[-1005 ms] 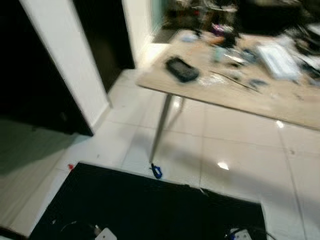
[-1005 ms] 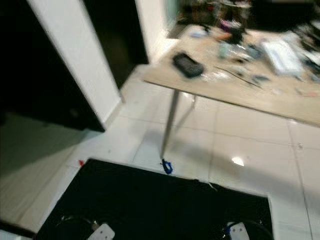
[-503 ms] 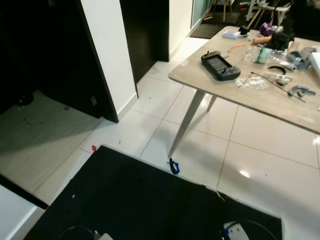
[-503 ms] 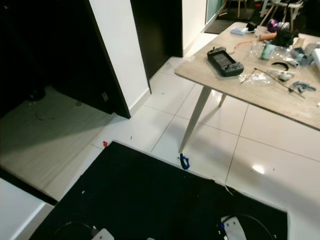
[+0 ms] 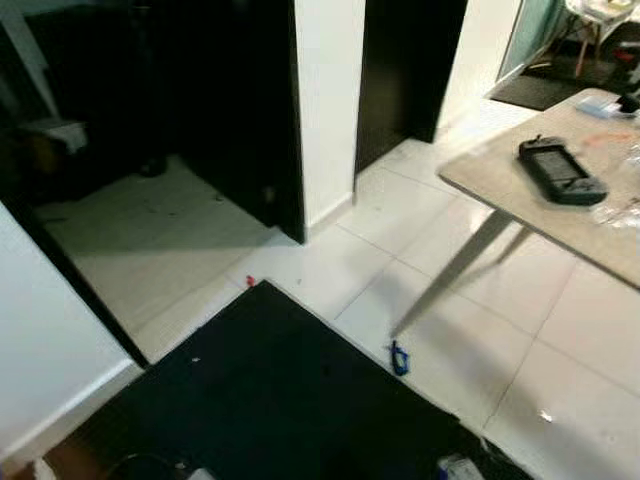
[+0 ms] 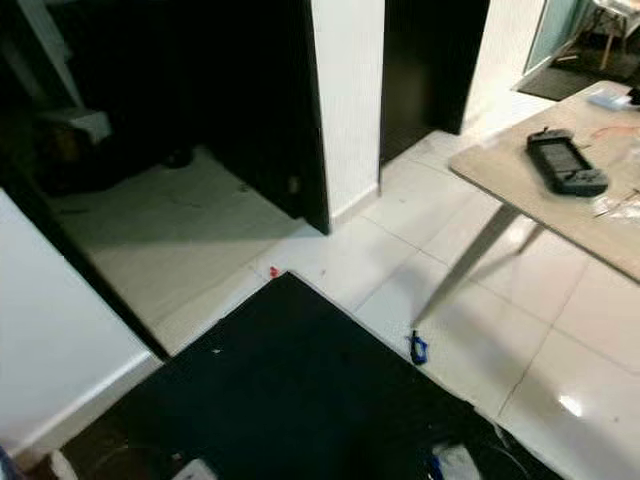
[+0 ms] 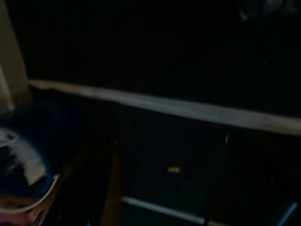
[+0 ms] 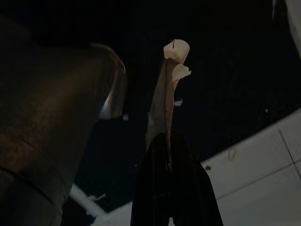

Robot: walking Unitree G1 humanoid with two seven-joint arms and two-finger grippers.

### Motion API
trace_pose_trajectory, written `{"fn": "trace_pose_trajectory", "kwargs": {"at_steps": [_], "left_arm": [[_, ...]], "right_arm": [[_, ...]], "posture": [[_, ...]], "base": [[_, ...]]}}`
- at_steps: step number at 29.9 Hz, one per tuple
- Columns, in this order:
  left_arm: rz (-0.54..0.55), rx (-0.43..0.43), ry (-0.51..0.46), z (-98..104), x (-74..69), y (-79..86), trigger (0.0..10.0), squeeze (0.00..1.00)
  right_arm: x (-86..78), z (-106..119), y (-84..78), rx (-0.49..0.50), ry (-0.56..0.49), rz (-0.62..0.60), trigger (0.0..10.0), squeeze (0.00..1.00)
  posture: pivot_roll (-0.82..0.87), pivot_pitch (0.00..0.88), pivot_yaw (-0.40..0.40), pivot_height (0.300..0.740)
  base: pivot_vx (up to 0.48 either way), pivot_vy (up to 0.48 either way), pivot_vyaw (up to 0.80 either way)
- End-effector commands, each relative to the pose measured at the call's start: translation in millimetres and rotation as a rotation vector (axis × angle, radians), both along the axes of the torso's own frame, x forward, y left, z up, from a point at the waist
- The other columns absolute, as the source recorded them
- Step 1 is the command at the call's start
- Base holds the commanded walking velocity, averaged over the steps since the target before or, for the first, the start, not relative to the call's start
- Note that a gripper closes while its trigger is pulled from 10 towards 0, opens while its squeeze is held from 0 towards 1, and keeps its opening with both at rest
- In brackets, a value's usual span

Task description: Picking trash to rubbish bin

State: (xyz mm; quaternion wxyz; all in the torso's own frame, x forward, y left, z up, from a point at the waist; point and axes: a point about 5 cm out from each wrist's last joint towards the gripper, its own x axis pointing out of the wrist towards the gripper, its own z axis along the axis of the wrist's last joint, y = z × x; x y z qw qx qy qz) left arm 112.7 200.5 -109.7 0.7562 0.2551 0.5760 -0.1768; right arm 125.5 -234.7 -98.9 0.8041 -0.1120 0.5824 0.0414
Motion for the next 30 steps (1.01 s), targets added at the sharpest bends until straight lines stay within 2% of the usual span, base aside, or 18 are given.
{"fn": "trace_pose_trajectory", "kwargs": {"at_steps": [1, 30], "left_arm": [[-0.013, 0.004, -0.001, 0.1, 1.2, -1.4, 10.0, 0.0], [-0.026, 0.011, -0.002, 1.6, 4.3, 2.7, 10.0, 0.0]], "right_arm": [[-9.9, -4.8, 8.2, 0.029, 0.038, 0.008, 10.0, 0.0], [-8.9, -4.9, 10.3, 0.032, 0.045, 0.042, 10.0, 0.0]], "posture": [[-0.05, 0.058, 0.073, 0.74], [-0.04, 0.058, 0.072, 0.74]], "base": [[0.0, 0.0, 0.73], [0.0, 0.0, 0.73]]}}
